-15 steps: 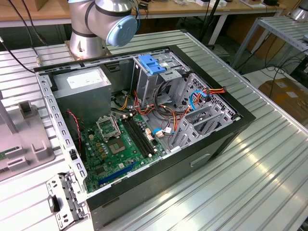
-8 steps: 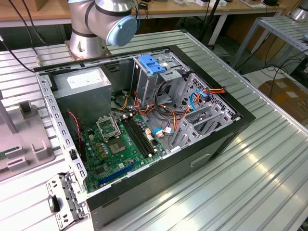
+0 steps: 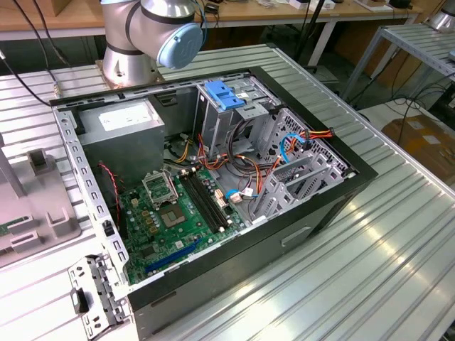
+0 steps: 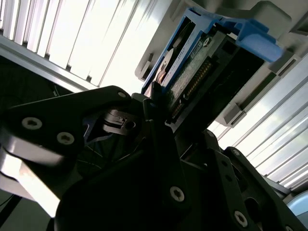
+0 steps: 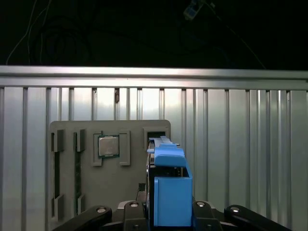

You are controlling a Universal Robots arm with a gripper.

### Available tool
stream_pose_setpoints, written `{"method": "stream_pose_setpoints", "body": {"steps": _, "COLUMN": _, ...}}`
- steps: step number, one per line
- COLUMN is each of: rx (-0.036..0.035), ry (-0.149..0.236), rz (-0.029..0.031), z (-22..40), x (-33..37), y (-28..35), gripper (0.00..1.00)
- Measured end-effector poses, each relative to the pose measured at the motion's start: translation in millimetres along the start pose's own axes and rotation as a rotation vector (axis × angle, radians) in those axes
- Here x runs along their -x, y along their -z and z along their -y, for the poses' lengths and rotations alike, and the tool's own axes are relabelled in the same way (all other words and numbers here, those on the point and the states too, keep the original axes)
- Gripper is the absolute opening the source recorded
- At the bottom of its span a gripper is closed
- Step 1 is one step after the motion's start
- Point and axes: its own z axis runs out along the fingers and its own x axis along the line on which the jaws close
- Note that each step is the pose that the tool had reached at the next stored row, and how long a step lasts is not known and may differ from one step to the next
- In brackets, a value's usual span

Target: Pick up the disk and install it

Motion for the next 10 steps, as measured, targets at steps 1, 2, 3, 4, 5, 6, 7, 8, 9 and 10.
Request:
{"method": "stream_pose_setpoints", "body": {"steps": 1, "rx": -0.0001, "ry": 0.000, "rz": 0.0001, "z": 0.0, "x": 0.0, "y": 0.7, "gripper": 0.36}}
{"method": "stream_pose_setpoints", "body": {"steps": 2, "rx": 0.0000, "ry": 0.000, "rz": 0.0000, "z": -0.1, "x": 0.1, "y": 1.6, "gripper": 0.36}}
{"method": "stream_pose_setpoints", "body": {"steps": 3, "rx": 0.0000, "ry": 0.000, "rz": 0.0000, "z": -0.1, "x": 0.1, "y": 2.1, "gripper": 0.36}}
{"method": "stream_pose_setpoints", "body": {"steps": 4, "rx": -0.0001, "ry": 0.000, "rz": 0.0000, "z": -0.1, "x": 0.1, "y": 2.4, "gripper": 0.36}}
{"method": "stream_pose_setpoints", "body": {"steps": 5, "rx": -0.0001, "ry": 0.000, "rz": 0.0001, "z": -0.1, "x": 0.2, "y": 3.2, "gripper": 0.36}}
{"method": "stream_pose_setpoints", "body": {"steps": 6, "rx": 0.0000, "ry": 0.000, "rz": 0.0000, "z": -0.2, "x": 0.2, "y": 3.7, "gripper": 0.36}}
{"method": "stream_pose_setpoints", "body": {"steps": 7, "rx": 0.0000, "ry": 0.000, "rz": 0.0000, "z": -0.2, "x": 0.2, "y": 4.1, "gripper": 0.36}}
{"method": "stream_pose_setpoints", "body": {"steps": 8, "rx": 0.0000, "ry": 0.000, "rz": 0.0000, "z": -0.2, "x": 0.3, "y": 4.8, "gripper": 0.36}}
{"method": "stream_pose_setpoints", "body": {"steps": 9, "rx": 0.0000, "ry": 0.000, "rz": 0.0000, "z": -0.2, "x": 0.3, "y": 5.3, "gripper": 0.36}}
{"method": "stream_pose_setpoints", "body": {"steps": 10, "rx": -0.0001, "ry": 0.000, "rz": 0.0000, "z": -0.2, "x": 0.3, "y": 5.7, "gripper": 0.36}}
